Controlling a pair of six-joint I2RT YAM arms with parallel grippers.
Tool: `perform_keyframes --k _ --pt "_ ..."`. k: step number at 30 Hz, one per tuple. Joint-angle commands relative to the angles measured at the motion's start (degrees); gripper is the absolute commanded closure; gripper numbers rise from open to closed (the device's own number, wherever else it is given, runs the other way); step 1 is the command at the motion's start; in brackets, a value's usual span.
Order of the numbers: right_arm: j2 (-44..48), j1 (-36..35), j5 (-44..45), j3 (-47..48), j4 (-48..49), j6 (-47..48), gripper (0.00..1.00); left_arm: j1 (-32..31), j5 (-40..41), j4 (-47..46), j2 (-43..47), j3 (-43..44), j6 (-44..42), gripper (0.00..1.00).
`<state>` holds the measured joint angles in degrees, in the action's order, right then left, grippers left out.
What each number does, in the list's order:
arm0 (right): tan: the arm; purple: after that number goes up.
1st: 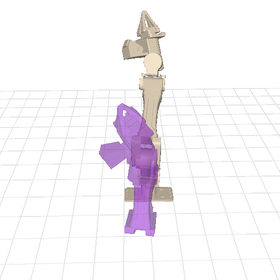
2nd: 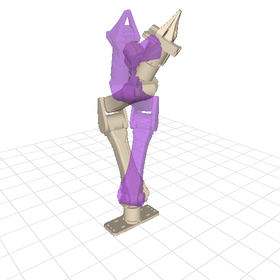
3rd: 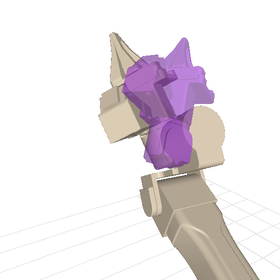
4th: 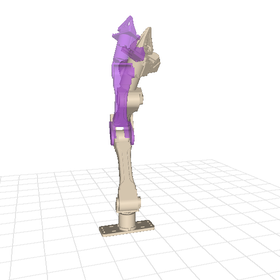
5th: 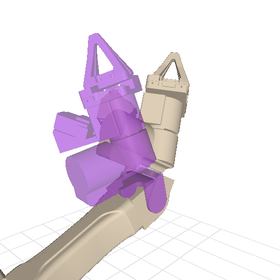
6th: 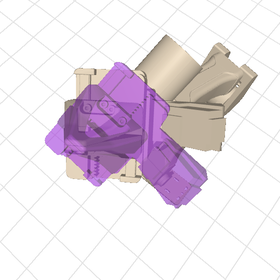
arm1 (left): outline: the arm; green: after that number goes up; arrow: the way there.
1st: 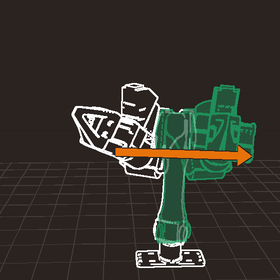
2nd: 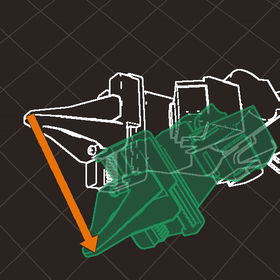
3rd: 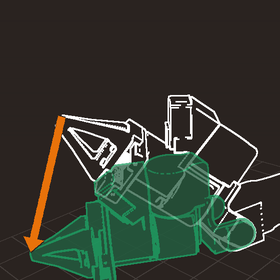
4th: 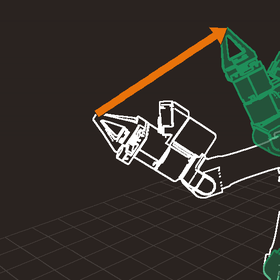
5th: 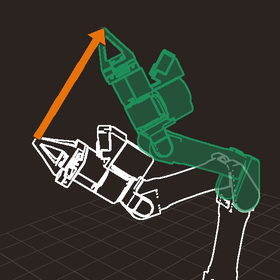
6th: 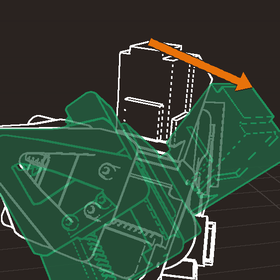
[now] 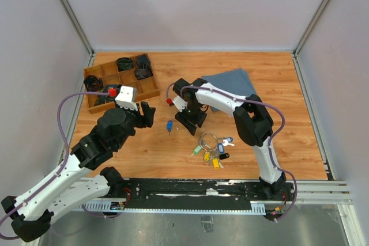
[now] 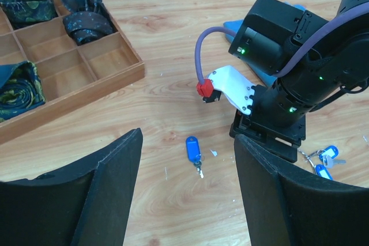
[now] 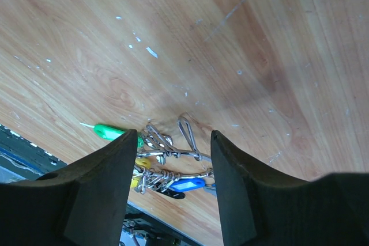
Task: Put the keys on the keyring
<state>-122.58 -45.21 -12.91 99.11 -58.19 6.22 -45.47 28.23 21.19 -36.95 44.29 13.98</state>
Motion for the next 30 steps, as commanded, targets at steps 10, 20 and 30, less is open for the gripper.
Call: perform_keyframes --k 10,20,30 --pt "-3.1 2.5 1.6 0.4 -2.7 -1.9 0.49 -0.1 1.1 -0.4 0.7 -0.3 -0.2 0.30" --pt "-4.9 2.5 0.9 -0.2 -4.5 -2.0 0.62 -0.1 1.1 -0.4 0.7 -0.2 -0.2 0.30" --pt "-2.6 2.6 -1.8 -1.8 -2.1 -2.1 0.91 0.0 1.1 -0.5 1.0 -0.3 -0.1 0.29"
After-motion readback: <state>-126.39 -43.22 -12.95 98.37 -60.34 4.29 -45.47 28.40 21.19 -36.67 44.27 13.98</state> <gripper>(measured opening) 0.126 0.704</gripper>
